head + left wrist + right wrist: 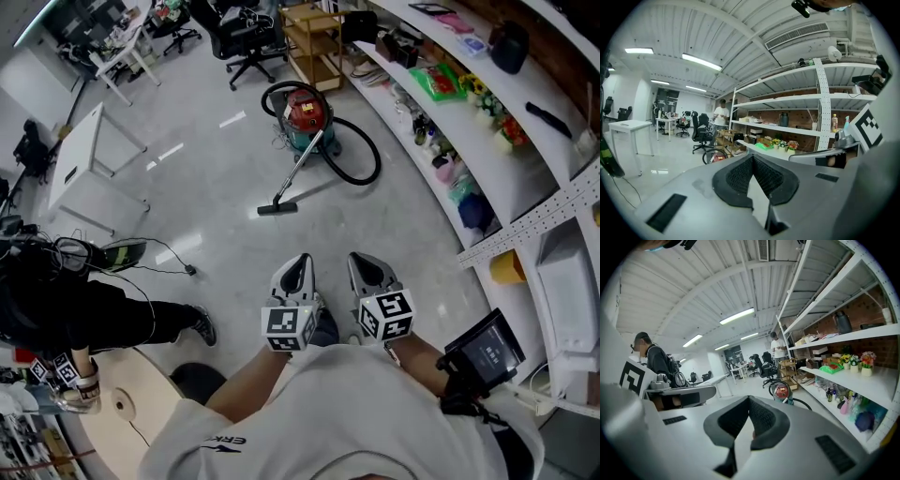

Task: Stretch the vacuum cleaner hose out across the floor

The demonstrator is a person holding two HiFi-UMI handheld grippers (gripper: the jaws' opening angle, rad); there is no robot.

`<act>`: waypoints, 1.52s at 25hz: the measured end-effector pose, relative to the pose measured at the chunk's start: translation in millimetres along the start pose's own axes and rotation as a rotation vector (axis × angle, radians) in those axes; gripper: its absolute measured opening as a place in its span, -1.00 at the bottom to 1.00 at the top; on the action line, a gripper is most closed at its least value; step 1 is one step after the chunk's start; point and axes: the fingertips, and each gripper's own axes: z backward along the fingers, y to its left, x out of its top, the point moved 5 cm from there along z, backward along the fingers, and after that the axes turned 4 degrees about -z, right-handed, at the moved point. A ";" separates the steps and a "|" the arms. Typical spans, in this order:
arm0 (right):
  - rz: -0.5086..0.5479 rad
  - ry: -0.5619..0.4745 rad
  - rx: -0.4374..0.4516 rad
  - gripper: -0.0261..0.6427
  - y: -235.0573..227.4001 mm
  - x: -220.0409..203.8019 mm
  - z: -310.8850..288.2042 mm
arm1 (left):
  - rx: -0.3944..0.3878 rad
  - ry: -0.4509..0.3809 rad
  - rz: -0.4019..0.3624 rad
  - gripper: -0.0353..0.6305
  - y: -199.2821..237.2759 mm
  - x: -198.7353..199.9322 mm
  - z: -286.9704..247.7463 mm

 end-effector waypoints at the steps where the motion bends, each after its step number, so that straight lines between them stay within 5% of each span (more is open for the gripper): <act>1: 0.004 -0.001 -0.005 -0.92 -3.4 3.8 -9.8 | -0.004 -0.003 0.004 -0.89 6.6 1.5 -10.0; 17: 0.059 -0.021 -0.095 -0.92 -7.5 80.2 -182.3 | -0.032 -0.061 0.052 -0.89 158.9 38.3 -120.4; 26: 0.107 -0.013 -0.074 -0.92 -15.8 109.7 -241.3 | 0.014 -0.087 0.079 -0.89 201.5 47.2 -156.3; 38: 0.078 -0.006 -0.017 -0.92 -98.5 162.0 -327.9 | 0.047 -0.052 0.037 -0.89 221.5 76.8 -271.4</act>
